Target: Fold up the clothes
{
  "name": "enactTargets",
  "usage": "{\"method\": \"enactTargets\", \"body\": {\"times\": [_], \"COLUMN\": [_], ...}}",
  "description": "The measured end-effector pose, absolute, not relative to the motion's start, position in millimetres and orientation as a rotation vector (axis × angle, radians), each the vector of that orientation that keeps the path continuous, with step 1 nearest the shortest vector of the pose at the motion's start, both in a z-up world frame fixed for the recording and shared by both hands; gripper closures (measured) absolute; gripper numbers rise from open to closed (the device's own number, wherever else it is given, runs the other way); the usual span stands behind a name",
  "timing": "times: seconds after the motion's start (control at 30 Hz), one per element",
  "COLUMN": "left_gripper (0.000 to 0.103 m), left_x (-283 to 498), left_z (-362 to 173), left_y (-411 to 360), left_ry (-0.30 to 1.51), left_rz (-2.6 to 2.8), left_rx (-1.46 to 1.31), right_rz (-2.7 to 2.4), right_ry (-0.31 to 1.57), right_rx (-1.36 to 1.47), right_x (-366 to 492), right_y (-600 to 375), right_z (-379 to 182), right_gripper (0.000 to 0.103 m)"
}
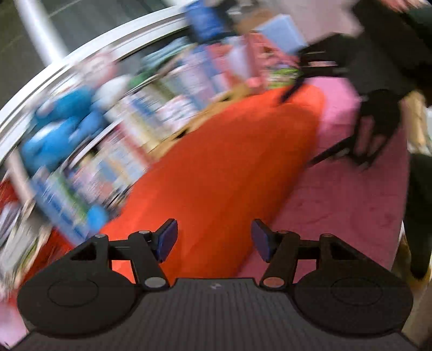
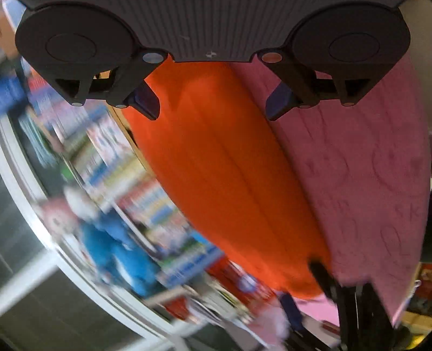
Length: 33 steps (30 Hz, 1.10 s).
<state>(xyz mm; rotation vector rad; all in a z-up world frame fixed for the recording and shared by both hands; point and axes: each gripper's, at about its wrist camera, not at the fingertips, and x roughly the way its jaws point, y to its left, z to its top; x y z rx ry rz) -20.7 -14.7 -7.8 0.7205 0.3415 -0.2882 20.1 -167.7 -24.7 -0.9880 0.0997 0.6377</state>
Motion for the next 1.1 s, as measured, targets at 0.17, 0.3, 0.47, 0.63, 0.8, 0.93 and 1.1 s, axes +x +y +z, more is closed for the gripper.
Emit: {"method": "enactTargets", "body": {"times": [0.17,0.3,0.47,0.63,0.8,0.93,1.1], "left_gripper": [0.037,0.038,0.07,0.075,0.066,0.054,0.06], "left_x": [8,29,42,37,35,49,77], "left_z": [-36,-50,-33,-21,-25,-38,-52], "left_y": [-40,-44,-33,-32,-35,-43,-54], "left_ry": [0.315,0.26,0.247,0.228,0.235,0.231,0.243], "left_rz": [-0.334,-0.268,-0.268,-0.27,-0.282,-0.269,-0.268], "left_rx": [0.873,0.932,0.828,0.831,0.928,1.075,1.145], "right_rz": [0.688,0.704,0.683,0.66,0.648,0.677,0.682], "right_ry": [0.071,0.081,-0.018,-0.121,-0.199,-0.177,-0.154], "right_rx": [-0.983,-0.912,-1.026,-1.192,-1.329,-1.328,-1.311], "right_x": [36,44,33,45,69,77,79], "right_y": [-140,-140,-140,-122,-98,-93,-93], "right_z": [-25,-14,-19,-34,-48,-47,-46], "right_gripper": [0.026,0.03,0.027,0.017,0.048,0.062,0.064]}}
